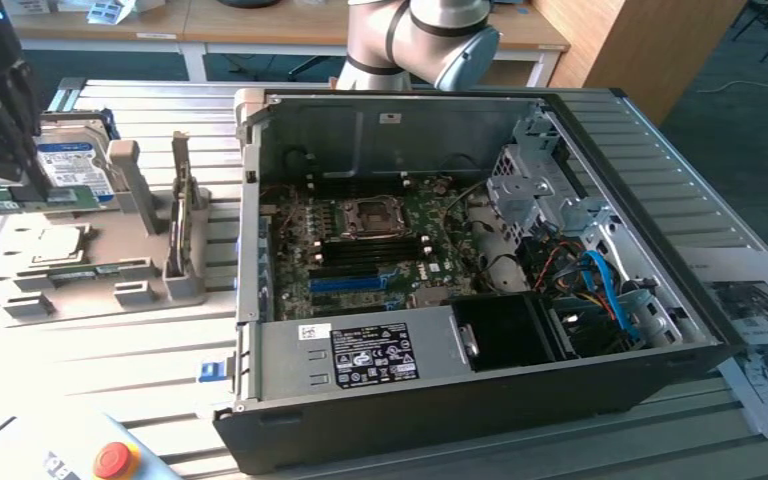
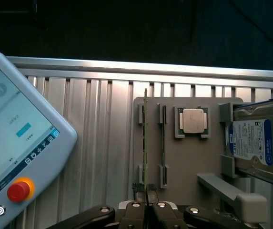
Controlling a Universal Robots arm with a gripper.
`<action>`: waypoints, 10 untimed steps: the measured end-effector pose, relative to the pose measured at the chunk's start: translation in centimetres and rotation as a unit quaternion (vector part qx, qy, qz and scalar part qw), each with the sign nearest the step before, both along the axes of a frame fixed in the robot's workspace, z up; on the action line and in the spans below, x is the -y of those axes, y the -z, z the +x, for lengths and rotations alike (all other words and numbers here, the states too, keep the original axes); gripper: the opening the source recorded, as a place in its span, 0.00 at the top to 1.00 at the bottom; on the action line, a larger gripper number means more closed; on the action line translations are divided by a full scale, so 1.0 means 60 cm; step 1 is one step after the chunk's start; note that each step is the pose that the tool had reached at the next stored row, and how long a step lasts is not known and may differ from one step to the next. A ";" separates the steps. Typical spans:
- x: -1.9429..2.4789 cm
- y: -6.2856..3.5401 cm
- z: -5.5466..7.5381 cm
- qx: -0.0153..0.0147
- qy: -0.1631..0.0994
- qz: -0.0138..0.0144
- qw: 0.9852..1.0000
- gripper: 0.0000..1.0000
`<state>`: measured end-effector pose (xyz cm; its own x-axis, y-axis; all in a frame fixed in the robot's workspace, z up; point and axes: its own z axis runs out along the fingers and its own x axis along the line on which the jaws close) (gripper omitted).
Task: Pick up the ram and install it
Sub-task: 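Pick up the ram and move it above insertion slot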
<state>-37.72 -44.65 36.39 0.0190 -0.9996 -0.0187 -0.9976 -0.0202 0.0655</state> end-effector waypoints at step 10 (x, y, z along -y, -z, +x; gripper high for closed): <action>-0.0001 -0.034 0.001 0.000 0.000 -0.008 1.000 0.88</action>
